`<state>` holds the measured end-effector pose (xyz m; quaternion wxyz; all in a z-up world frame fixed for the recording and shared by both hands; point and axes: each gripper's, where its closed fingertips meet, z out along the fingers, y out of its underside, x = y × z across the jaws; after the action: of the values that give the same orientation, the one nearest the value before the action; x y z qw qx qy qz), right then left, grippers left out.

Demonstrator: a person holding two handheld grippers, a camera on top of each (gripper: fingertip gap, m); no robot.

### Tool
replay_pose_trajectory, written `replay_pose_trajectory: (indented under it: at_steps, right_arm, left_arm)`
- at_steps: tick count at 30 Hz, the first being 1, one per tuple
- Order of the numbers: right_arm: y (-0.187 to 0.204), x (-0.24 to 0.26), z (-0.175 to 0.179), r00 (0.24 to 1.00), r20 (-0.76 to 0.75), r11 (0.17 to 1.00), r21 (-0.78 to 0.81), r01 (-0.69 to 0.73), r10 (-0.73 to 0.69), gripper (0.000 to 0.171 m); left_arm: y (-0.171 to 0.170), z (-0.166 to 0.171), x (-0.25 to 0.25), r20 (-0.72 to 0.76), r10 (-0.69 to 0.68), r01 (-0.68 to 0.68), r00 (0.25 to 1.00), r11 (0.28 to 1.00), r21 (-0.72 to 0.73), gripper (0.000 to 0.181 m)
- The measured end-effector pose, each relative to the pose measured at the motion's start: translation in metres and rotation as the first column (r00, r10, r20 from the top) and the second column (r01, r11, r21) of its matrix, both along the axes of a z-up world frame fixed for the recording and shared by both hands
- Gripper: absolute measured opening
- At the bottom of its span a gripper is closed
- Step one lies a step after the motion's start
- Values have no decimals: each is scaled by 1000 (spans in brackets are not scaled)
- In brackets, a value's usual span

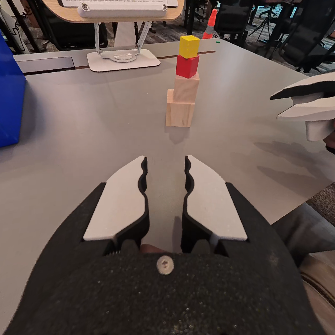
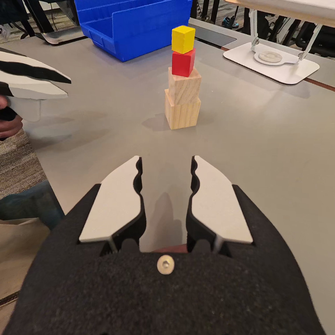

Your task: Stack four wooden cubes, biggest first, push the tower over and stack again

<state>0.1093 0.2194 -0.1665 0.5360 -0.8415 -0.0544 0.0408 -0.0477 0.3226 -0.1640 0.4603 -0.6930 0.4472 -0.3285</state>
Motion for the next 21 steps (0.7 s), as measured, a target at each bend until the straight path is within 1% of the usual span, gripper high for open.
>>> replay_pose_trajectory:
  at_steps: [10,11,12,13,14,16,17,19,21]
  right_arm:
    - [0,3,0,1000,-4,1000,-4,-2,2,50]
    - [0,3,0,1000,-2,1000,-4,-5,5,50]
    - [0,3,1,1000,0,1000,-3,-8,8,49]
    - [0,3,1,1000,3,1000,-1,-8,8,48]
    - [0,3,2,1000,5,1000,-1,-8,8,48]
    - [-1,4,2,1000,7,1000,-2,-11,11,47]
    - [-2,4,1,1000,8,1000,-3,-14,14,47]
    - [-5,5,1,1000,16,1000,-4,-16,16,45]
    - [-9,7,0,1000,22,1000,-4,-14,14,44]
  left_arm:
    - [-4,-7,4,-26,-28,27,999,1000,-11,39]
    - [-4,-7,5,-30,-33,32,999,999,-11,38]
    - [-4,-7,6,-35,-41,41,999,999,-5,33]
    - [-8,-7,8,-50,-84,85,995,996,2,7]
    - [-14,-6,12,-73,-148,149,986,989,9,0]
    - [-18,-1,19,-90,-220,225,971,973,42,0]
    - [-22,1,23,-104,-277,284,955,957,58,0]
    - [-27,-3,30,-162,-370,383,915,922,58,0]
    - [-31,-11,35,-213,-466,483,859,875,32,0]
